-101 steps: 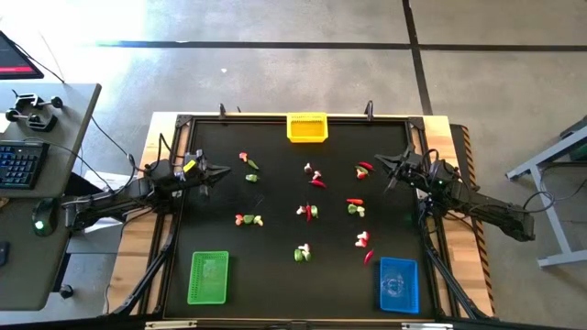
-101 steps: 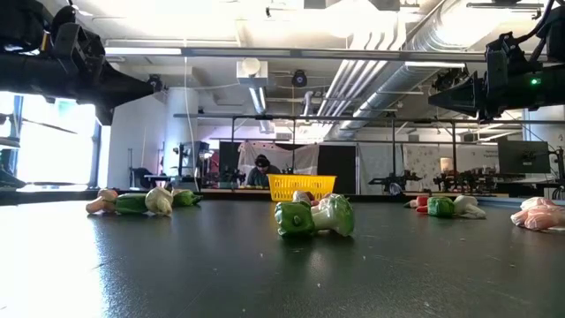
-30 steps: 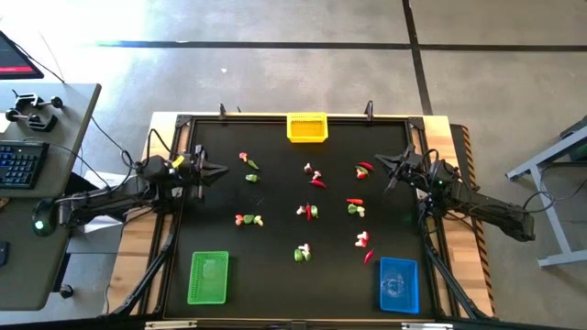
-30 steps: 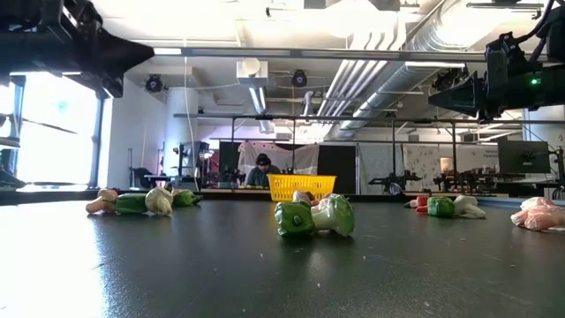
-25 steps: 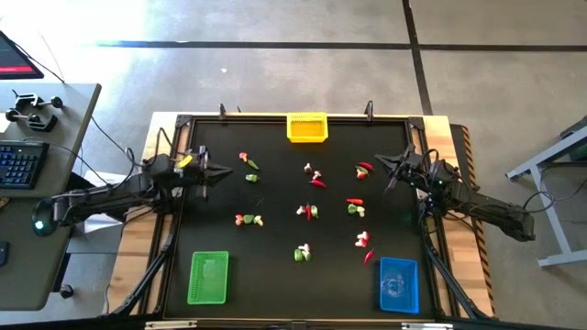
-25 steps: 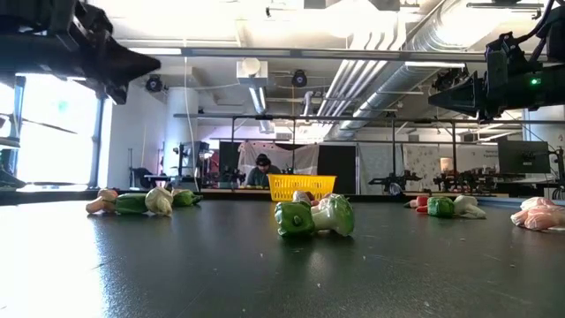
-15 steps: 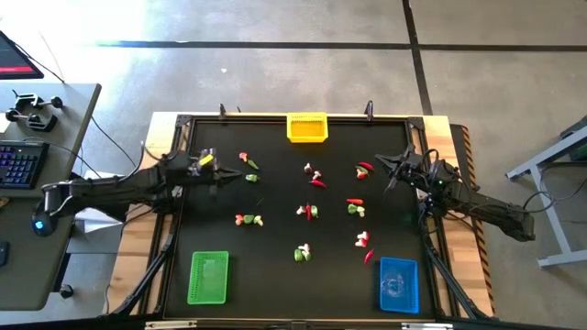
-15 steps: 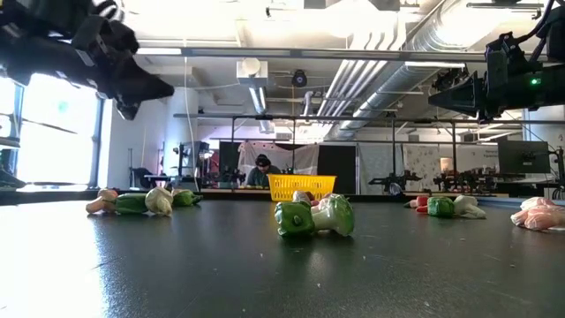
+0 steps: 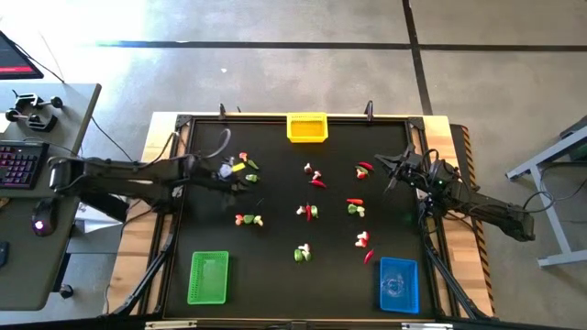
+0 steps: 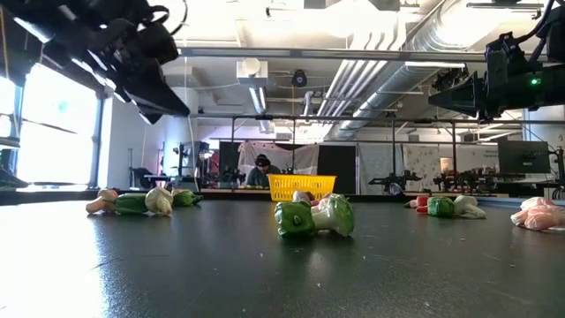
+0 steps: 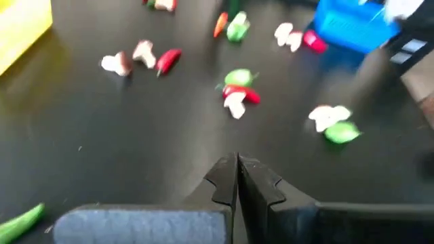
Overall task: Sort produce into baskets
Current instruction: Put the top left green pepper into the green bin
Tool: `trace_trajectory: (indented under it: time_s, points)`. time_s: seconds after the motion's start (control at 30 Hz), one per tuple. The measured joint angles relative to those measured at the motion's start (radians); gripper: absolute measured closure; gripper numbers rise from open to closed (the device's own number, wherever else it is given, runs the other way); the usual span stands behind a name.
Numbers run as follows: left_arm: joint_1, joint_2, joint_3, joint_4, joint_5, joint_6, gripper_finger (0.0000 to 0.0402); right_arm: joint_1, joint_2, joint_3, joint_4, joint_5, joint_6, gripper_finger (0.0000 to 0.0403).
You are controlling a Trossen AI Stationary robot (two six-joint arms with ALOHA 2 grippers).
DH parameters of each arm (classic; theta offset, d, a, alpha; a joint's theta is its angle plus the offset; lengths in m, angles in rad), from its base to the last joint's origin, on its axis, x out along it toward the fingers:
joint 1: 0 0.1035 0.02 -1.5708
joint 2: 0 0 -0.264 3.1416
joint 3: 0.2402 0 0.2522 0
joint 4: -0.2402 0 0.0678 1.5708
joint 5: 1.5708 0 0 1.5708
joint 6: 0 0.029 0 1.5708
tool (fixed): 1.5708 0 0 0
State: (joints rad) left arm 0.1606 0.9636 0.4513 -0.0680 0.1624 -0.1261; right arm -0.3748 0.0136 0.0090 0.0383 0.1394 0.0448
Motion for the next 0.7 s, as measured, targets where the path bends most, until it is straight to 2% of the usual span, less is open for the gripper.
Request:
trace_trajectory:
  time_s: [0.13,0.4,0.7]
  points:
    - [-0.051,0.074,0.072,-0.103,-0.086,0.0,0.0383,0.0,0.0,0.0,0.0,0.0,0.0,0.0403]
    - [-0.138,0.177,0.202,-0.365,-0.094,-0.015,0.0324,0.0,0.0,0.0,0.0,0.0,0.0,0.0403]
    - [-0.249,0.256,0.224,-0.38,-0.116,-0.045,0.025,0.0,0.0,0.0,0.0,0.0,0.0,0.0403]
